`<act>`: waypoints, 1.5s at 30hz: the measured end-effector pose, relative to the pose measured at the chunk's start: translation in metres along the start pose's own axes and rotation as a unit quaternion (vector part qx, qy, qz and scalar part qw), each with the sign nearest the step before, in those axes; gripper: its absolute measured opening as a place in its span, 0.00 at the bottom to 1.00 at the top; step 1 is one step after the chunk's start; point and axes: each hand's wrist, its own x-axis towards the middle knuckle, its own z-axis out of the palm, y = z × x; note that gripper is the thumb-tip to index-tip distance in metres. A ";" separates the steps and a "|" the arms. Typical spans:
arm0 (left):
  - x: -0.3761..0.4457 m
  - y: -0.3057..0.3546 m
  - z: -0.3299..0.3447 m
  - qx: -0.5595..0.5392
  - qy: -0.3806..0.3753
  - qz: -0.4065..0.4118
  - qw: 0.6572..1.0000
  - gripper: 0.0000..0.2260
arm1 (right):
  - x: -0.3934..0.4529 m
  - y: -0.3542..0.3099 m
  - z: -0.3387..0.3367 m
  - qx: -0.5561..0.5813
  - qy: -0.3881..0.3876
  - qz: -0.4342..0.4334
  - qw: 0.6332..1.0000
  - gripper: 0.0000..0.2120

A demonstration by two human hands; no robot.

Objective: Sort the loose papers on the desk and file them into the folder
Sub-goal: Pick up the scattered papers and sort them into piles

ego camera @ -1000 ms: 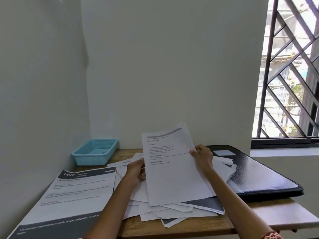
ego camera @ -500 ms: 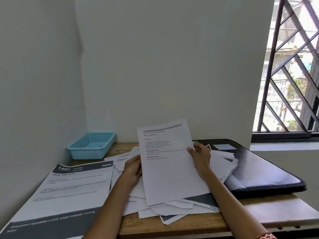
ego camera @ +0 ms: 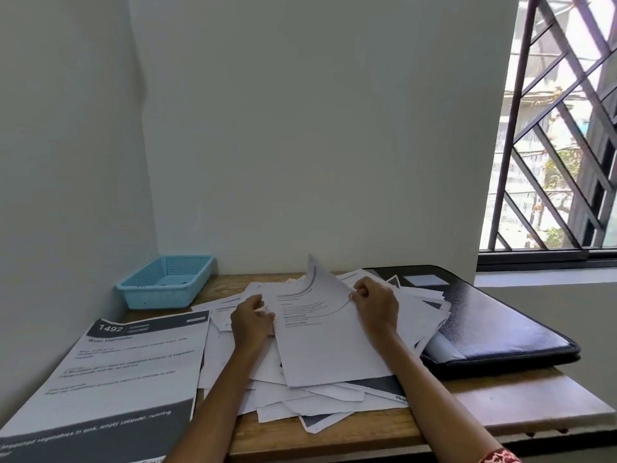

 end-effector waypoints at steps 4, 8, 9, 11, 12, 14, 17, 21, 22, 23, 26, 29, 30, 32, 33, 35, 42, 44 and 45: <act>-0.007 0.003 0.007 -0.033 -0.015 0.064 0.997 0.13 | -0.006 -0.003 0.007 -0.148 -0.066 -0.104 0.981 0.07; -0.010 -0.002 0.012 -0.064 -0.126 -0.001 0.990 0.07 | -0.015 -0.011 0.013 -0.214 -0.098 -0.268 0.934 0.08; -0.009 -0.003 0.013 -0.064 -0.127 -0.004 0.990 0.06 | -0.016 -0.012 0.016 -0.235 -0.101 -0.304 0.918 0.11; -0.006 -0.005 0.013 -0.060 -0.120 -0.003 0.991 0.07 | -0.014 -0.012 0.021 -0.283 -0.117 -0.355 0.883 0.14; -0.005 -0.007 0.014 -0.054 -0.119 -0.002 0.991 0.07 | -0.014 -0.012 0.023 -0.298 -0.131 -0.372 0.869 0.12; -0.004 -0.007 0.014 -0.042 -0.119 0.004 0.992 0.08 | -0.016 -0.012 0.021 -0.290 -0.187 -0.375 0.860 0.07; -0.003 -0.009 0.014 -0.031 -0.122 0.018 0.992 0.10 | -0.016 -0.013 0.014 -0.259 -0.230 -0.284 0.894 0.13; -0.005 -0.010 0.011 0.000 -0.111 0.054 0.992 0.12 | -0.009 -0.002 0.001 -0.233 -0.143 -0.111 0.956 0.22; -0.007 -0.010 0.010 0.010 -0.106 0.067 0.992 0.13 | -0.008 0.000 -0.004 -0.215 -0.124 -0.075 0.966 0.20; -0.010 -0.008 0.008 0.018 -0.101 0.077 0.992 0.13 | -0.005 0.002 -0.007 -0.191 -0.093 -0.051 0.976 0.17; -0.014 -0.001 0.003 0.005 -0.083 0.076 0.994 0.18 | 0.002 -0.007 -0.021 -0.071 0.021 -0.017 0.997 0.13; -0.019 0.008 -0.003 -0.060 -0.077 0.026 0.995 0.26 | 0.009 -0.027 -0.031 0.024 0.066 -0.004 0.998 0.09; -0.021 0.011 -0.005 -0.086 -0.081 0.006 0.993 0.28 | 0.010 -0.035 -0.035 0.056 0.073 0.002 0.996 0.09; -0.026 0.018 -0.011 -0.123 -0.098 -0.017 0.987 0.29 | 0.011 -0.053 -0.042 0.112 0.087 0.004 0.990 0.09; -0.030 0.023 -0.018 -0.139 -0.111 -0.018 0.984 0.29 | 0.012 -0.061 -0.044 0.132 0.084 0.008 0.988 0.09; -0.033 0.034 -0.036 -0.169 -0.122 -0.003 0.978 0.28 | 0.011 -0.074 -0.043 0.155 0.045 0.032 0.986 0.09; -0.034 0.034 -0.143 0.039 -0.032 -0.052 0.997 0.33 | -0.051 -0.111 0.007 0.156 -0.238 0.062 0.957 0.11; -0.041 0.022 -0.168 0.262 -0.100 -0.078 0.957 0.32 | -0.064 -0.115 0.018 0.107 -0.308 0.053 0.944 0.08; -0.044 0.016 -0.178 0.330 -0.122 -0.092 0.932 0.33 | -0.066 -0.116 0.021 0.085 -0.314 0.049 0.944 0.06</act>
